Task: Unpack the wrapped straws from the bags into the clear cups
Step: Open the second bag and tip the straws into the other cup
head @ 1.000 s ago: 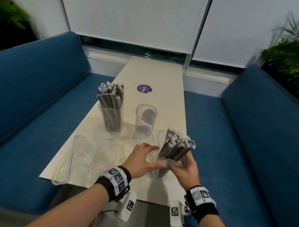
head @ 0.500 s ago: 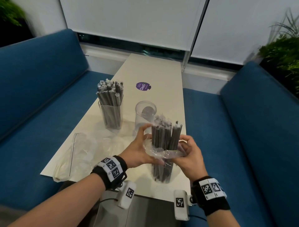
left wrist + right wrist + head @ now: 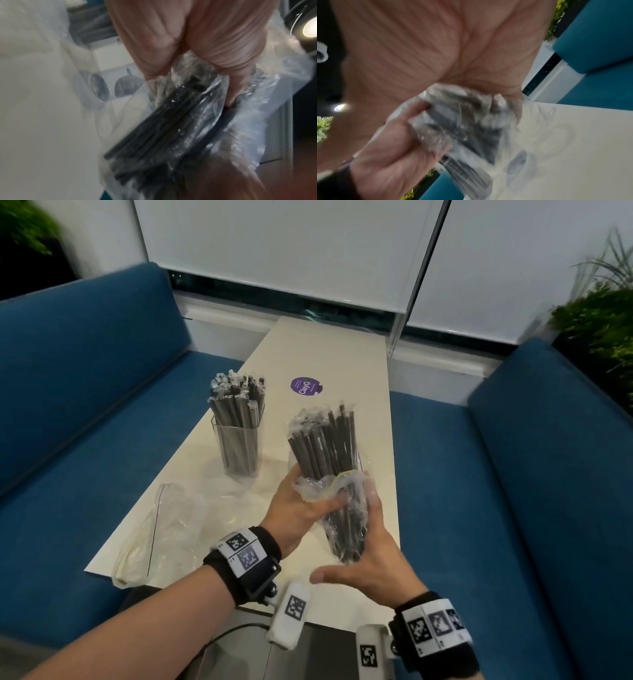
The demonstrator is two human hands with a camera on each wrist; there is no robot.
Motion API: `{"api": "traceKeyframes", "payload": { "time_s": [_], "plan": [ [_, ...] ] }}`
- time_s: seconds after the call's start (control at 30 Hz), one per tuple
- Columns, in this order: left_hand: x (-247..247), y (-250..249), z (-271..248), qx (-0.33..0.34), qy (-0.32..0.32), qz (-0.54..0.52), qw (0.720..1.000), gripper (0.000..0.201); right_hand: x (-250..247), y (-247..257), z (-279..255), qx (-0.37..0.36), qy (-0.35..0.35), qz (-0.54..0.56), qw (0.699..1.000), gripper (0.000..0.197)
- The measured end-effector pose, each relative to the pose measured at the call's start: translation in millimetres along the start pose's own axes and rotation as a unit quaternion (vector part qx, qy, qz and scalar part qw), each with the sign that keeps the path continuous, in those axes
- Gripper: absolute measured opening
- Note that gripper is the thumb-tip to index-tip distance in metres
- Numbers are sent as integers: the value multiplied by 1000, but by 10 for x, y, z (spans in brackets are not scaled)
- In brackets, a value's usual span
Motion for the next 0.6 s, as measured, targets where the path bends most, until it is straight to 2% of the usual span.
{"api": "traceKeyframes", "payload": {
  "time_s": [0.1, 0.2, 0.3, 0.37, 0.4, 0.43, 0.47, 0.5, 0.53, 0.57, 0.6],
  "plan": [
    [171, 52, -91, -28, 12, 10, 999, 64, -4, -26, 87, 11, -96, -1, 995, 140],
    [241, 59, -107, -68, 39, 32, 996, 70, -57, -146, 137, 57, -142, -36, 988, 117],
    [215, 5, -72, -58, 102, 215, 969, 111, -181, -244, 135, 61, -194, -37, 978, 94],
    [137, -171, -69, 27, 79, 343, 936, 128, -316, -256, 143, 95, -194, -58, 975, 92],
    [105, -290, -92, 122, 59, 413, 901, 131, -373, -243, 153, 106, -170, -91, 975, 95],
    [113, -393, -133, 239, 58, 488, 838, 128, -424, -236, 170, 112, -137, -128, 976, 98],
    [154, -431, -171, 339, 77, 562, 751, 124, -465, -212, 185, 117, -102, -164, 974, 99],
    [204, -389, -187, 397, 117, 624, 663, 120, -490, -172, 207, 122, -64, -198, 970, 95],
    [232, -301, -161, 413, 155, 671, 596, 118, -502, -113, 238, 124, -24, -236, 963, 90],
    [234, -198, -85, 403, 180, 705, 555, 117, -504, -28, 272, 118, 14, -274, 954, 84],
    [243, -156, 1, 388, 187, 725, 537, 114, -526, 69, 324, 104, 43, -307, 945, 78]
  ]
}}
Point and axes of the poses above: each hand's wrist, its own z-axis towards the middle knuckle, its own x-axis out of the palm, y = z × x, the point moved 5 cm from there along z, towards the middle knuckle, and after that the axes turned 6 degrees about -y, right-handed, at the moved point
